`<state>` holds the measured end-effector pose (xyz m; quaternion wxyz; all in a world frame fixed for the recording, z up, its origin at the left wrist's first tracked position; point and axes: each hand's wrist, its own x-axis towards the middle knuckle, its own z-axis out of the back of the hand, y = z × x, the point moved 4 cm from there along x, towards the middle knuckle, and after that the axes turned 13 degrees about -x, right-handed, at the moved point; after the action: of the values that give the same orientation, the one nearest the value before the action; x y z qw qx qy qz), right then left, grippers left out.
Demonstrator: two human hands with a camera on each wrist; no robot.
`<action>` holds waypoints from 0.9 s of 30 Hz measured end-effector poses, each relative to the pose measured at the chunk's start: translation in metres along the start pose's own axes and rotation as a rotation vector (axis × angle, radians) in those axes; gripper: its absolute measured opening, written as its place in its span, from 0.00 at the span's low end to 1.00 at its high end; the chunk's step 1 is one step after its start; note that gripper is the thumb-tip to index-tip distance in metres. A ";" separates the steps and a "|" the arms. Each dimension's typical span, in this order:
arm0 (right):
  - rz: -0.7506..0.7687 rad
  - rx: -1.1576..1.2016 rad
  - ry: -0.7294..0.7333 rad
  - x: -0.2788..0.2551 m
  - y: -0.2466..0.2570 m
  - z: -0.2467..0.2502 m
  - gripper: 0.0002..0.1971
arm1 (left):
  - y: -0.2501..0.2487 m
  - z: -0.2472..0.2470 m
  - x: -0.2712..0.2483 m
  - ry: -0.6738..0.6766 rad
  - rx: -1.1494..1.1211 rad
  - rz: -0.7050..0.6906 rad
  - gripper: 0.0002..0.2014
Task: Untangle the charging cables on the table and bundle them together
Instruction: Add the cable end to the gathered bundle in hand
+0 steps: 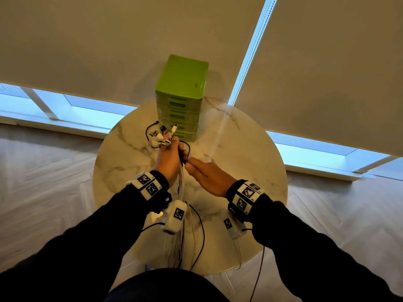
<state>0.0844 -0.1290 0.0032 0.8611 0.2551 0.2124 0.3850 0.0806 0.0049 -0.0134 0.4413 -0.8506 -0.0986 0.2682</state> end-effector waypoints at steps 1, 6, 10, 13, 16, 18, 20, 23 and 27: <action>-0.004 0.013 0.039 -0.005 -0.006 -0.003 0.12 | -0.003 0.002 0.002 -0.014 -0.071 0.002 0.13; -0.170 0.091 0.183 -0.043 -0.057 -0.015 0.15 | -0.026 0.019 0.011 -0.061 -0.198 -0.049 0.07; -0.391 -0.044 0.347 -0.066 -0.114 -0.016 0.12 | -0.049 0.031 0.012 -0.058 -0.170 -0.129 0.17; -0.501 -0.276 0.331 -0.058 -0.143 0.000 0.28 | -0.056 0.029 0.007 0.043 -0.060 -0.177 0.18; -0.518 -0.375 0.107 -0.027 -0.129 0.029 0.21 | -0.041 0.016 -0.003 0.184 0.241 -0.194 0.14; -0.483 -0.339 -0.052 -0.004 -0.100 0.048 0.18 | -0.024 0.005 -0.008 0.236 0.457 -0.168 0.13; -0.404 -0.276 -0.146 0.014 -0.066 0.058 0.17 | -0.013 -0.007 -0.014 0.284 0.404 -0.098 0.12; -0.278 -0.238 -0.160 0.028 -0.023 0.050 0.14 | -0.014 -0.019 -0.023 0.250 0.270 -0.070 0.14; -0.214 -0.153 -0.143 0.024 0.002 0.029 0.14 | -0.015 -0.016 -0.024 0.198 0.289 -0.140 0.16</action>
<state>0.1150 -0.1174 0.0230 0.9272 0.1913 0.1464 0.2868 0.0704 -0.0073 0.0149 0.5840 -0.7917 -0.0743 0.1634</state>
